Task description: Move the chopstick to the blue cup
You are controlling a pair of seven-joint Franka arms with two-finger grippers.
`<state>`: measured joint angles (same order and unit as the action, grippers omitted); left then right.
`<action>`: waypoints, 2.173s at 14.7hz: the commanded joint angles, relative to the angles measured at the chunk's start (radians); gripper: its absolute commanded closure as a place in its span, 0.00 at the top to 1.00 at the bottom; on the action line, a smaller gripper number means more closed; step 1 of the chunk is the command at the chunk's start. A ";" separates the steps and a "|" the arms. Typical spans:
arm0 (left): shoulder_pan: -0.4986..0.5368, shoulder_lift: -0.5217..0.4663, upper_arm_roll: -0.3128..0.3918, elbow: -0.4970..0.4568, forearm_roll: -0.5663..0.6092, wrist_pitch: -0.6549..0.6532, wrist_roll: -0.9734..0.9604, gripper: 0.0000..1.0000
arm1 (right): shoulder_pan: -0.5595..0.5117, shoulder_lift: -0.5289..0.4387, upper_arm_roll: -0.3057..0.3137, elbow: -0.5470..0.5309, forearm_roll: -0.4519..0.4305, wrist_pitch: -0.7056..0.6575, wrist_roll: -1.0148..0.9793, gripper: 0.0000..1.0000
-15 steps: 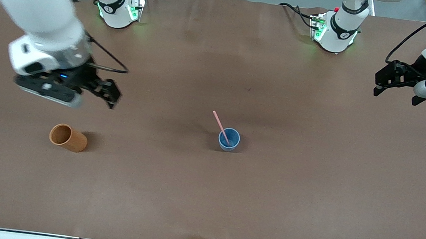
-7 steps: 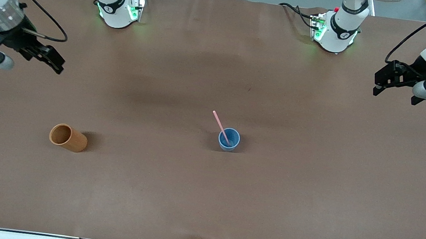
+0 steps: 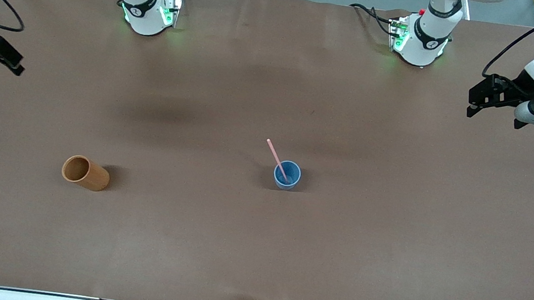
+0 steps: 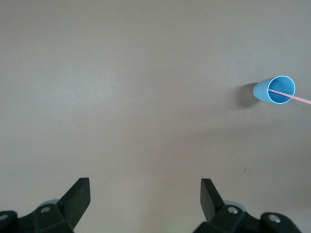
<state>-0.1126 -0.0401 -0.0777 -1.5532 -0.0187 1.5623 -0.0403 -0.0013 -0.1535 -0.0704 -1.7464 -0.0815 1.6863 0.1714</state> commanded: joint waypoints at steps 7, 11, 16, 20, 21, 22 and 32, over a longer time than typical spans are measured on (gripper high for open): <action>0.008 0.023 -0.004 0.056 -0.017 -0.028 0.005 1.00 | -0.032 0.146 0.026 0.352 0.060 -0.267 -0.066 1.00; 0.005 0.022 -0.004 0.056 -0.018 -0.038 0.002 1.00 | -0.034 0.152 0.027 0.341 0.072 -0.260 -0.091 1.00; 0.010 0.022 -0.004 0.058 -0.017 -0.039 0.014 1.00 | -0.034 0.172 0.026 0.352 0.077 -0.255 -0.113 1.00; 0.008 0.022 -0.004 0.058 -0.017 -0.039 0.014 1.00 | -0.029 0.169 0.027 0.343 0.092 -0.257 -0.116 1.00; 0.008 0.022 -0.002 0.058 -0.017 -0.039 0.014 1.00 | -0.028 0.164 0.027 0.340 0.092 -0.255 -0.116 1.00; 0.008 0.022 -0.004 0.058 -0.017 -0.039 0.013 1.00 | -0.029 0.164 0.027 0.337 0.092 -0.254 -0.116 1.00; 0.010 0.023 -0.002 0.058 -0.014 -0.038 0.017 1.00 | -0.026 0.112 0.030 0.260 0.094 -0.215 -0.116 1.00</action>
<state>-0.1125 -0.0320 -0.0778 -1.5300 -0.0187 1.5496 -0.0402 -0.0202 -0.0047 -0.0476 -1.4456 -0.0021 1.4541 0.0664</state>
